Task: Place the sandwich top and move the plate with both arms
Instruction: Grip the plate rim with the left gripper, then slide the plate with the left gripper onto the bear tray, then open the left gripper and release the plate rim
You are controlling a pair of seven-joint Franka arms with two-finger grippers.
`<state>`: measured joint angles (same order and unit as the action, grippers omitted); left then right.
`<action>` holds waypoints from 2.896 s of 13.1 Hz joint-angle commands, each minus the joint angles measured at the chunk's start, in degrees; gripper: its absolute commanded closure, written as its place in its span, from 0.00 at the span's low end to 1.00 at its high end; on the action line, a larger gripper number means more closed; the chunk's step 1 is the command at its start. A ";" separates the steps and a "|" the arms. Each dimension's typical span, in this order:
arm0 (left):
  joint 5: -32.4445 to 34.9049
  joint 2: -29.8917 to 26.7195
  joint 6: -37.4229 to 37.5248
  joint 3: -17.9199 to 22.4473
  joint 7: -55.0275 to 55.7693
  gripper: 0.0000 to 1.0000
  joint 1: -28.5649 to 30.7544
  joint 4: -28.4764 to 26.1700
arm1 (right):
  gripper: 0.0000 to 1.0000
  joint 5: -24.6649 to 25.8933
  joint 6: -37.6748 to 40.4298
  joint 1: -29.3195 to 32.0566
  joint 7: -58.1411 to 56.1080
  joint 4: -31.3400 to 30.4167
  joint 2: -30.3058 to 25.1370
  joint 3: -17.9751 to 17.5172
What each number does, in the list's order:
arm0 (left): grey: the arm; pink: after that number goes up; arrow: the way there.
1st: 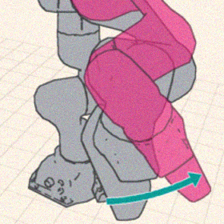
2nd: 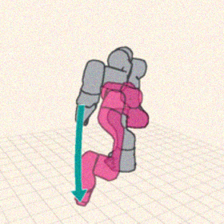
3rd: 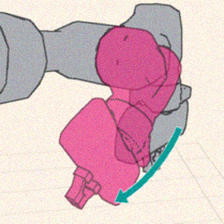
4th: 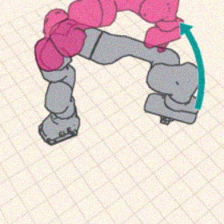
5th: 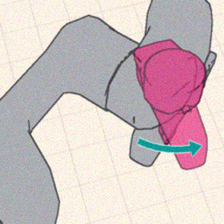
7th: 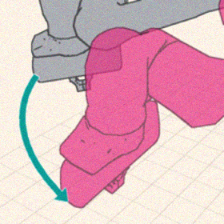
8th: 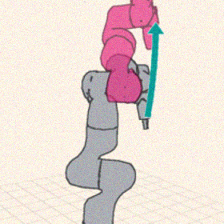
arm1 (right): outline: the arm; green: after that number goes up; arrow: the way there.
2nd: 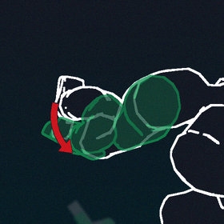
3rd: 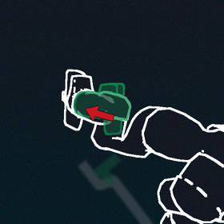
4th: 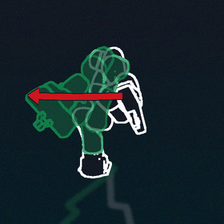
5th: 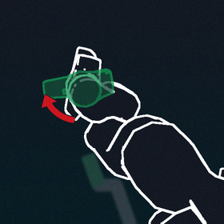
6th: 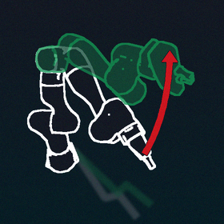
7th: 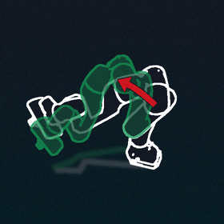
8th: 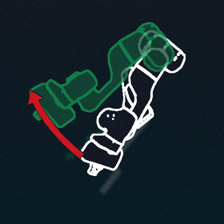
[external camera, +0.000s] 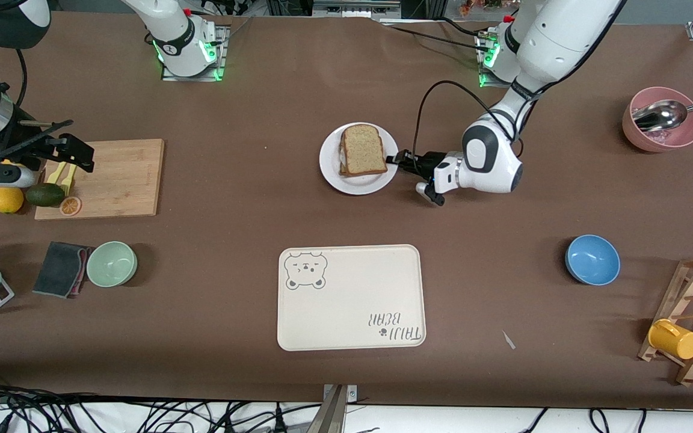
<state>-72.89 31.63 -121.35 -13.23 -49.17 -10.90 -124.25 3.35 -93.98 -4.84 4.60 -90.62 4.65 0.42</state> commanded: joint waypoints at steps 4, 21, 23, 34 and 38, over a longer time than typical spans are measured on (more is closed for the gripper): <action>2.40 0.00 7.53 0.14 0.30 1.00 4.92 7.86 | 0.00 -3.88 1.33 0.44 -0.82 3.33 2.63 0.46; 9.26 21.17 8.41 4.97 29.48 1.00 4.48 49.16 | 0.00 -3.00 3.27 -0.35 3.66 4.13 2.46 0.02; 8.90 23.46 7.80 5.06 30.36 1.00 4.39 53.30 | 0.00 -3.09 3.45 -0.35 3.66 4.13 2.38 -0.07; 8.29 32.35 -0.91 4.88 32.91 1.00 0.70 61.32 | 0.00 -3.35 2.83 -0.52 4.46 4.05 2.64 -0.07; 8.29 33.85 -1.00 4.79 32.21 1.00 0.61 61.32 | 0.00 -2.91 2.83 -0.96 4.98 4.40 2.82 -0.16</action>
<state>-65.10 63.92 -122.64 -8.11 -17.14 -10.18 -65.77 0.58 -91.71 -5.65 8.80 -87.66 6.97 0.36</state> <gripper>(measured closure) 0.952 0.000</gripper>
